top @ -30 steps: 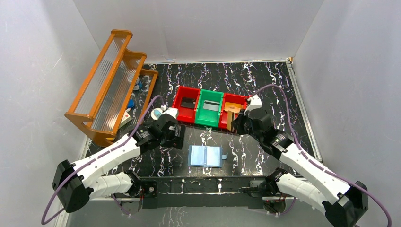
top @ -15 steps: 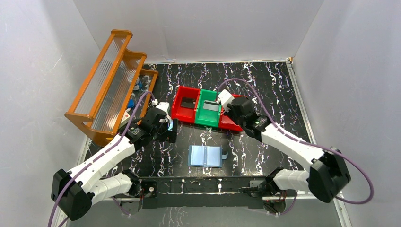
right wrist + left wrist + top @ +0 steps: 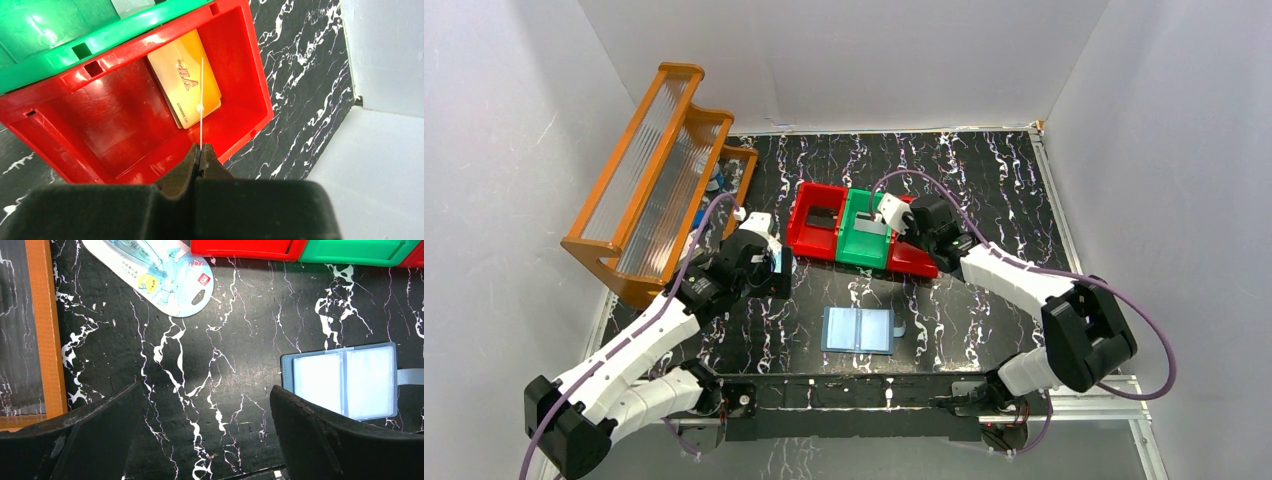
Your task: Take the credit cards out of the card holder
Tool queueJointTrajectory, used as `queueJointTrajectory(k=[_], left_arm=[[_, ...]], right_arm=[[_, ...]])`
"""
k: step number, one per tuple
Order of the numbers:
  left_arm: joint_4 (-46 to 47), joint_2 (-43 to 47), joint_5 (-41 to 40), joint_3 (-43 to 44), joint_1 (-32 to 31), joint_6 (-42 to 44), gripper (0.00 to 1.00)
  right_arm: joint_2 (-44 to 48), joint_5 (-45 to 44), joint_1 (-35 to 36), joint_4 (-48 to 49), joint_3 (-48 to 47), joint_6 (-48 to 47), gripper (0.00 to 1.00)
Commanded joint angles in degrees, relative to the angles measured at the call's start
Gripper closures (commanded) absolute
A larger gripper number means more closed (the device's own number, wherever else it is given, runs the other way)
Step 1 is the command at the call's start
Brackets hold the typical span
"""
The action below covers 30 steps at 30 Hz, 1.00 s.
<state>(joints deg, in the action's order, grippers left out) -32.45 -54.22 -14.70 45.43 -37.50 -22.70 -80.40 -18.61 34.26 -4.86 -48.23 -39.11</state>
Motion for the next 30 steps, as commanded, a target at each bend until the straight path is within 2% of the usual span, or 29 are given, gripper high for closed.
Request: queueJointTrajectory(k=[1,5,12,23,28,30], left_arm=[[-1.1,0.9,-2.0,0.0,0.2,0.1,0.02],[-1.5,0.4,-2.4,0.2,0.2,0.1,0.02],[-1.5,0.9,-2.8,0.1,0.2,-0.1,0.02],[-1.7,0.7,-3.2,0.2,0.2,0.0,0.02],[-1.7,0.7,-3.2,0.2,0.2,0.0,0.02],[-1.7,0.4,-2.8,0.2,0.2,0.2,0.02]], right_arm=[[-1.7,2.4,-0.5,5.1,-2.6,-6.5,1.0],[-5.0,2.4,-0.9,7.7,-3.3,-8.9,1.0],[-12.4,-2.4,-1.2,10.1,-6.1,-13.1,1.0],[-17.7,-6.2,-1.4,18.1,-5.2,-16.3,1.0],[-16.9,-5.0,-1.5,17.4,-3.8,-14.8,0.94],[-16.5,-5.0,-1.5,17.1,-3.3,-14.7,0.87]])
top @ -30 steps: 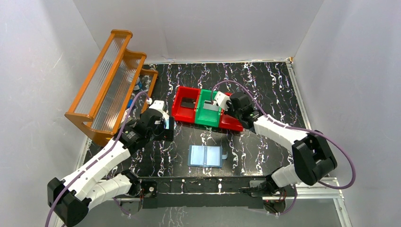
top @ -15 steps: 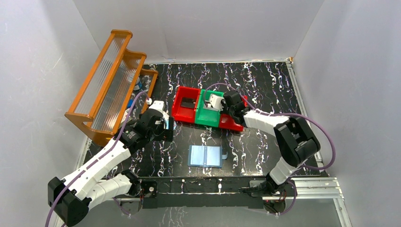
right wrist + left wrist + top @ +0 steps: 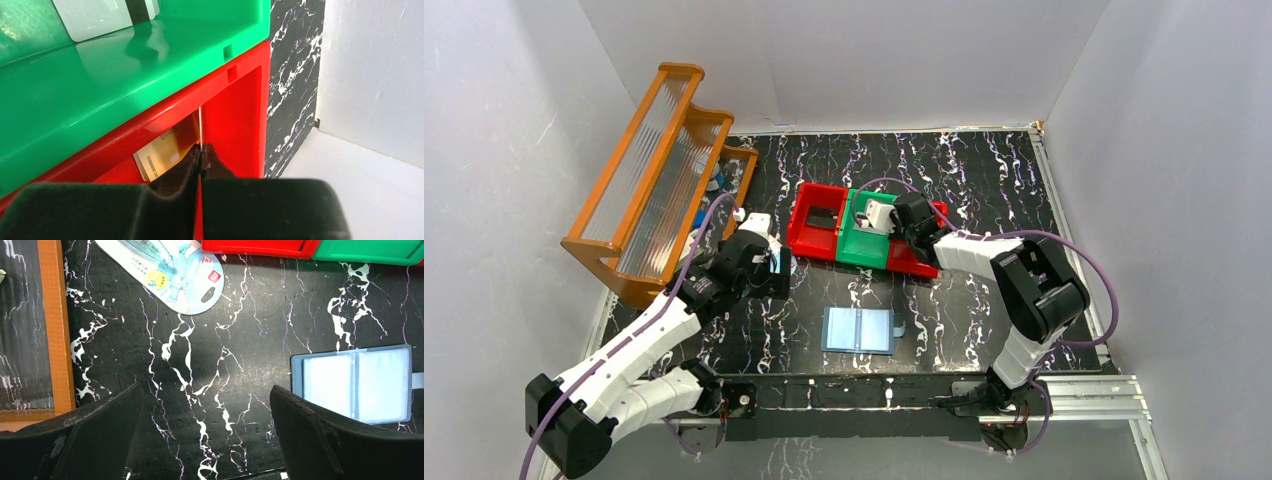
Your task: Take the credit cards out of the card holder
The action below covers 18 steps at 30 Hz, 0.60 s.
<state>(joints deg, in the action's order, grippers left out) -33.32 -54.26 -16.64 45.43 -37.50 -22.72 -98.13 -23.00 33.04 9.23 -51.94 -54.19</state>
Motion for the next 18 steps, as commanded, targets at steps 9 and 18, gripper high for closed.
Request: queueJointTrajectory(k=[9,18], left_arm=[[-0.6,0.9,-0.4,0.2,0.2,0.4,0.02],[-0.7,0.5,0.0,0.1,0.2,0.5,0.02]], right_arm=[[5.6,3.5,-0.3,-1.4,2.0,3.0,0.79],[12.5,6.7,-0.3,-4.1,2.3,6.3,0.59]])
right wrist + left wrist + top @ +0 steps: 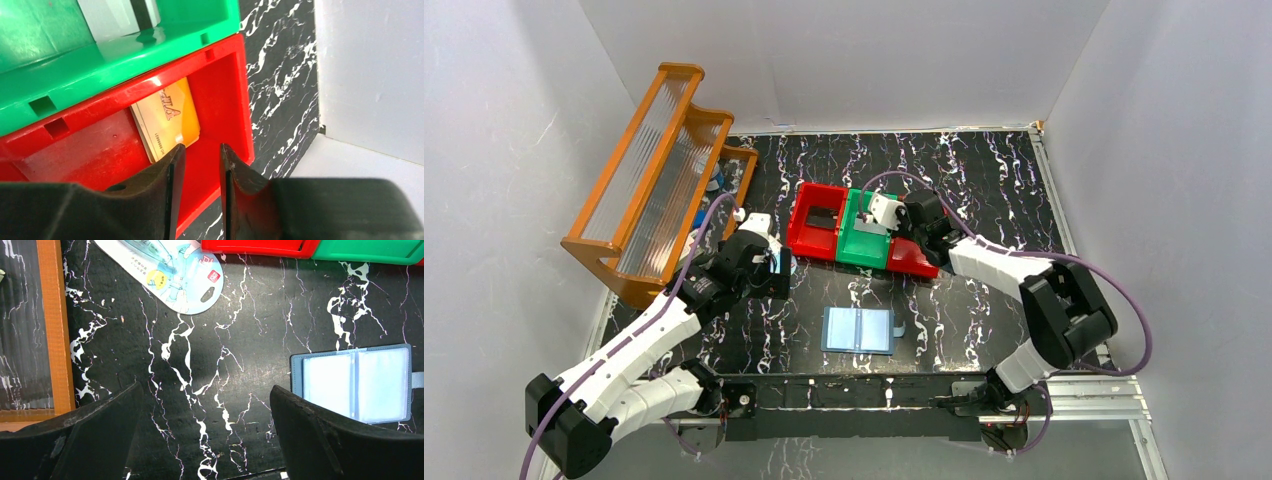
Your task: Take the credit cards out of the card holder
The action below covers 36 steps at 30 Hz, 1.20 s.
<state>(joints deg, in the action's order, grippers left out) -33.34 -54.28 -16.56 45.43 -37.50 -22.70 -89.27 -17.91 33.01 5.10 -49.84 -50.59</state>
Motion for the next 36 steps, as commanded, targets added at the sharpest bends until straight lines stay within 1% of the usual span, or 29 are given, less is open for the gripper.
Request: queueJointTrajectory(k=[1,5,9,11,13,15,17,20,22,24,25,27,29,32,34,35,36], left_arm=[[-0.7,0.5,-0.1,0.1,0.2,0.5,0.02],[-0.6,0.8,-0.5,0.1,0.2,0.5,0.02],[-0.6,1.0,-1.3,0.1,0.2,0.4,0.02],[-0.7,1.2,-2.0,0.2,0.2,0.4,0.02],[-0.7,1.5,-2.5,0.2,0.2,0.2,0.02],[-0.6,1.9,-3.5,0.2,0.2,0.0,0.02],[-0.7,2.5,-4.7,0.3,0.2,-0.1,0.02],[-0.6,3.8,-5.9,0.3,0.3,-0.7,0.02],[-0.2,5.0,-6.7,0.1,0.2,-1.2,0.02],[0.5,6.7,-7.7,-0.1,0.2,-0.8,0.02],[1.0,7.7,-8.3,-0.2,0.2,0.0,0.02],[2.4,9.7,-9.3,-0.4,0.3,2.6,0.02],[2.5,10.6,-9.7,1.1,0.3,5.2,0.02],[-0.8,7.5,-14.1,6.7,0.8,5.7,0.02],[-2.3,4.7,-16.3,10.6,2.8,6.3,0.02],[-2.2,3.6,-15.9,11.8,4.6,6.6,0.02],[-1.7,2.8,-13.9,13.1,7.1,6.8,0.02]], right_arm=[[4.5,1.8,-0.3,0.4,0.5,3.6,0.59],[11.5,6.2,-0.3,6.0,4.1,10.0,0.55],[18.4,10.9,-0.2,10.7,7.6,20.5,0.46],[21.6,11.3,-0.3,10.8,8.2,26.8,0.45],[25.0,9.2,-0.3,10.5,8.4,36.0,0.45],[28.8,8.1,-0.3,10.3,8.9,44.4,0.43],[32.2,7.8,-0.2,9.7,9.4,52.5,0.38],[36.9,8.0,-0.3,6.0,9.1,62.6,0.24],[39.7,9.0,-0.3,3.6,9.0,67.1,0.2],[42.9,9.7,-0.3,2.4,9.7,70.0,0.15],[44.7,9.8,-0.2,2.2,10.4,71.3,0.11],[48.4,9.5,-0.2,1.2,11.5,72.6,0.06],[49.8,10.4,-0.3,-2.6,10.4,72.5,0.05],[49.1,9.0,-0.3,-11.0,6.5,72.1,0.04],[47.7,5.1,-0.2,-15.4,3.6,71.8,0.04],[46.7,2.5,-0.3,-17.8,1.8,71.7,0.04],[45.4,-0.1,-0.3,-20.2,-0.3,71.5,0.04]])
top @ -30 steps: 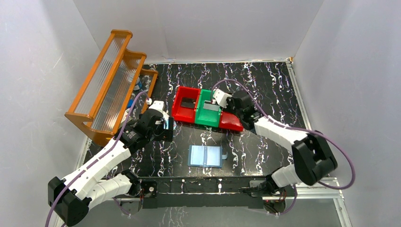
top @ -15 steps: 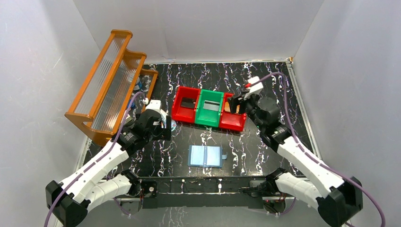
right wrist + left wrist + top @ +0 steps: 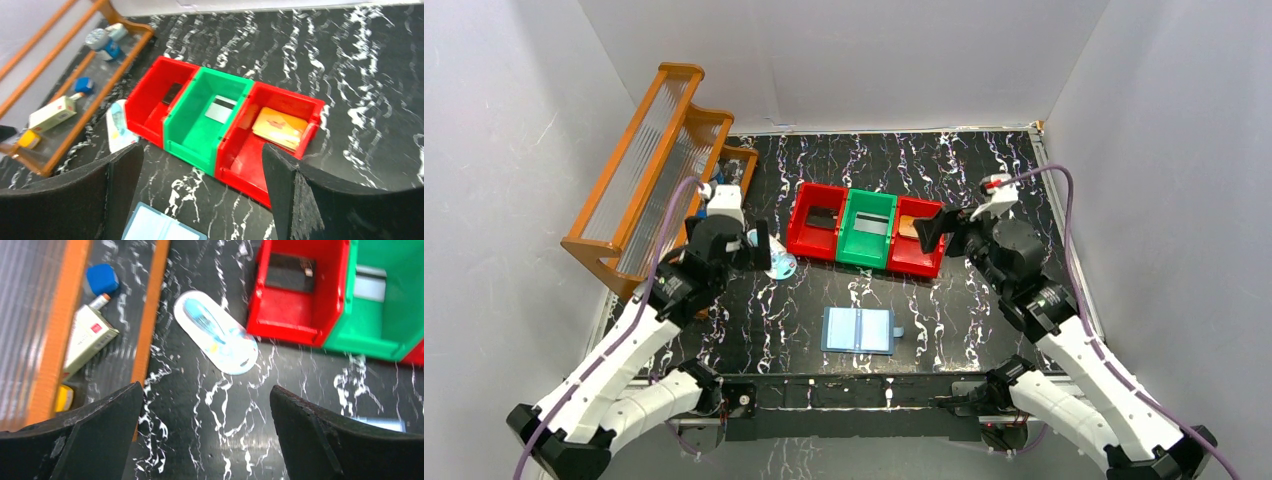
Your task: Take the credit cards out of the card holder
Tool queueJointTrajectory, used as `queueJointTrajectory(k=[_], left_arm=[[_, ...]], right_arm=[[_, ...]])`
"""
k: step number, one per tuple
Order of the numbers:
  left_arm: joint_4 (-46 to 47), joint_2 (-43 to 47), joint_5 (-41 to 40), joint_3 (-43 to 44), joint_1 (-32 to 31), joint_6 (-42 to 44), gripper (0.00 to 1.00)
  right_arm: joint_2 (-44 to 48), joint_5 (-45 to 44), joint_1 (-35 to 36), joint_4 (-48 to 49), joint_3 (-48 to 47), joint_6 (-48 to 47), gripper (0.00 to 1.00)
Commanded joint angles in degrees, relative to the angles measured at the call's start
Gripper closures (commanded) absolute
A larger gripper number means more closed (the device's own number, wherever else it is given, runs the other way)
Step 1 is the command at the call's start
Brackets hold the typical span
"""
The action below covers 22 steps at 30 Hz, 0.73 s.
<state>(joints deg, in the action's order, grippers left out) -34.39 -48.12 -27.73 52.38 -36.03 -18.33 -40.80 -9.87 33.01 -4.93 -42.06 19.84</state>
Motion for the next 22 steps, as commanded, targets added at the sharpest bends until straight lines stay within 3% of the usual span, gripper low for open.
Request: queueJointTrajectory(k=[1,4,8,22], left_arm=[[-0.7,-4.1,-0.4,7.5,8.6,2.2,0.02],[-3.1,-6.5,6.3,12.4,14.6,-0.8,0.02],[-6.0,-6.5,4.6,14.4,14.8,-8.9,0.02],[-10.2,-0.9,3.7,16.7,14.8,-9.0,0.02]], right_arm=[[-4.4,-11.1,-0.3,-13.1,-10.3,0.9,0.03],[-8.1,-15.8,-0.3,-20.0,-17.1,0.0,0.02],[-10.5,-16.0,-0.2,-25.6,-22.3,0.8,0.02],[-6.0,-11.5,-0.2,-25.8,-19.2,3.7,0.02]])
